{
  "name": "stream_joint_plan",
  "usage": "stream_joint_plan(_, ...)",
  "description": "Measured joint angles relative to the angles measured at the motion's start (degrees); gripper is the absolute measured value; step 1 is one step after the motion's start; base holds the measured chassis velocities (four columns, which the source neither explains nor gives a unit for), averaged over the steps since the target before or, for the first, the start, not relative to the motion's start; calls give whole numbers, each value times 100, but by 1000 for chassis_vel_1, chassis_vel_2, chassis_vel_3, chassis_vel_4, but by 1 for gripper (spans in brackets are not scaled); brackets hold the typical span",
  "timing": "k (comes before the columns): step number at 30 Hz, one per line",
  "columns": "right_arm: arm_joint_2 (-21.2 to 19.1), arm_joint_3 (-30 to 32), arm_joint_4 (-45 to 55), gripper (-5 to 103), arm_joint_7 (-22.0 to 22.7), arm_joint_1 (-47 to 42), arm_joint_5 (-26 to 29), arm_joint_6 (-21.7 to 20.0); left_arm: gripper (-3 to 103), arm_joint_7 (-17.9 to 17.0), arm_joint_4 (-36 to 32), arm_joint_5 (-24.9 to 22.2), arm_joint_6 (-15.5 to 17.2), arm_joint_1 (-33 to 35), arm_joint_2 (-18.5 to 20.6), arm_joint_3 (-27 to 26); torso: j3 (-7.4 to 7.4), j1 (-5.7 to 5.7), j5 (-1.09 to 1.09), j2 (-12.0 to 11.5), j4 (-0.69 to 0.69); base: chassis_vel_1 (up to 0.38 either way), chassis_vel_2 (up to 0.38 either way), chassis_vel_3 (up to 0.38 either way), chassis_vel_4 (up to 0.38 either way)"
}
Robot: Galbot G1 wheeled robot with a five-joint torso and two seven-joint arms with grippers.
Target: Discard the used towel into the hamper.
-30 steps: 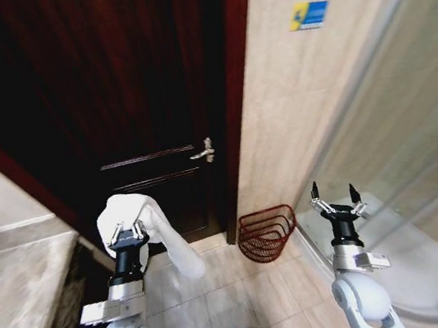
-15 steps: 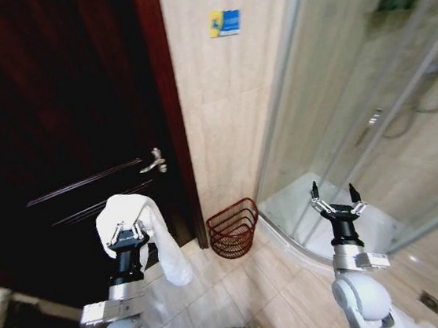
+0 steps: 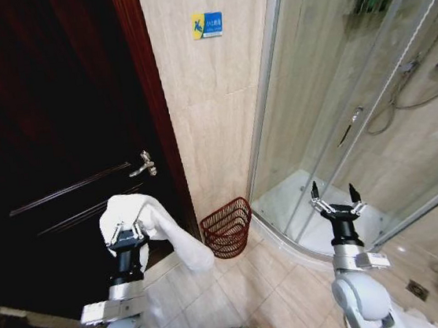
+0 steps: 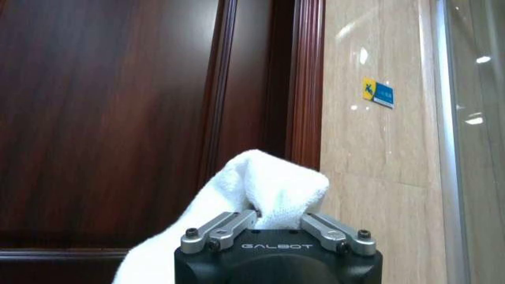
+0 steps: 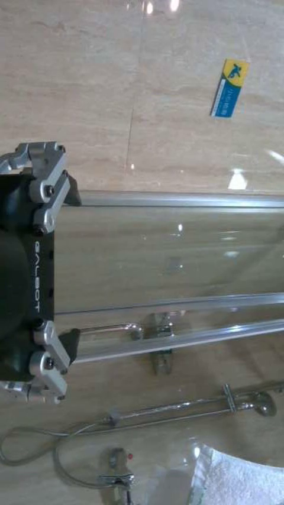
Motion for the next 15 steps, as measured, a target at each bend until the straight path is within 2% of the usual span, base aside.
stream_joint_plan(15,0,0,1,100,0,0,0,0,4,1,-2,0,0,0,0,0,0,0,0,0,0,0,0,0,0)
